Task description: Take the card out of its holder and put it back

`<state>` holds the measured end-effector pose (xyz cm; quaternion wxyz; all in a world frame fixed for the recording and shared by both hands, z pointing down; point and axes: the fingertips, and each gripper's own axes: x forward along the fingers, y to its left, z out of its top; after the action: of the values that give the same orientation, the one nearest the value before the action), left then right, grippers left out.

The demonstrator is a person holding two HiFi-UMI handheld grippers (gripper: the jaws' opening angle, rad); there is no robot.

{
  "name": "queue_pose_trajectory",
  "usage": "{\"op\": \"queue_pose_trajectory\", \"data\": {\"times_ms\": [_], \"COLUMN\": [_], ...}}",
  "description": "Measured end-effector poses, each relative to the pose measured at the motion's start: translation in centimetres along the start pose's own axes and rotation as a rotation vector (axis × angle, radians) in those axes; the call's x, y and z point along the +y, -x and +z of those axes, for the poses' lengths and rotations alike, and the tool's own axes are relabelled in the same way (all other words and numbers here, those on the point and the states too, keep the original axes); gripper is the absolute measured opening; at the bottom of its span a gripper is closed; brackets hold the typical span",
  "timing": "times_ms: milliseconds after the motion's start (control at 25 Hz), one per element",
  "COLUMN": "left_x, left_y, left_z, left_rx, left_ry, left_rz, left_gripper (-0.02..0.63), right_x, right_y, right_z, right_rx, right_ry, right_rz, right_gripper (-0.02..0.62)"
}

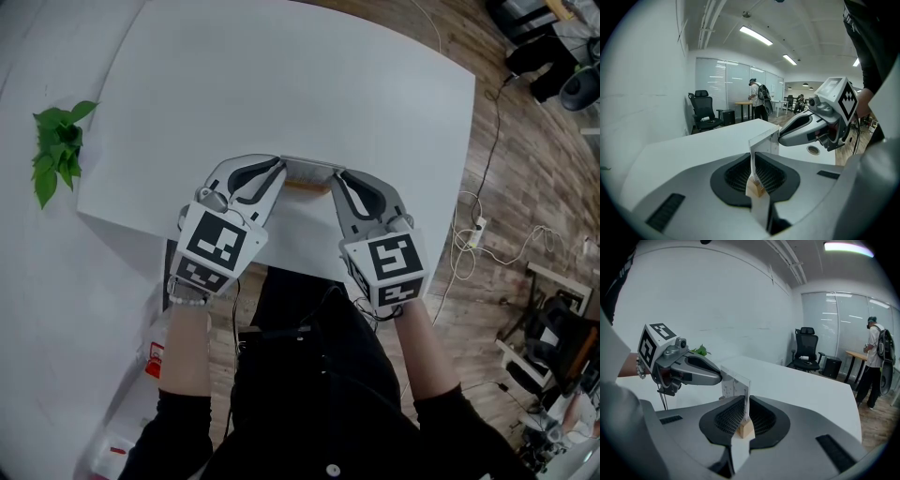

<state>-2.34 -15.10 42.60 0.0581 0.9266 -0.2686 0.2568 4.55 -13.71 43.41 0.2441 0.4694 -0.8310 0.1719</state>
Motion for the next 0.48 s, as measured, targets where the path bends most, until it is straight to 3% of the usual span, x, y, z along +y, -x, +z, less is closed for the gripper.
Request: {"op": "queue_pose_trajectory", "data": {"times_ms": [480], "left_x": [0.32], "left_y": [-0.5], "left_z": [-0.78], "left_rx": [-0.011], "left_ry": [0.046], "left_rz": [0.023], "left_gripper": [0.041], "right_x": [-0.22], "right_y": [-0.63], "right_z": [-0.58], "right_rx": [0.0], "right_ry": [0.005], "right_rz": [-0.022], "right_gripper": [0.063]}}
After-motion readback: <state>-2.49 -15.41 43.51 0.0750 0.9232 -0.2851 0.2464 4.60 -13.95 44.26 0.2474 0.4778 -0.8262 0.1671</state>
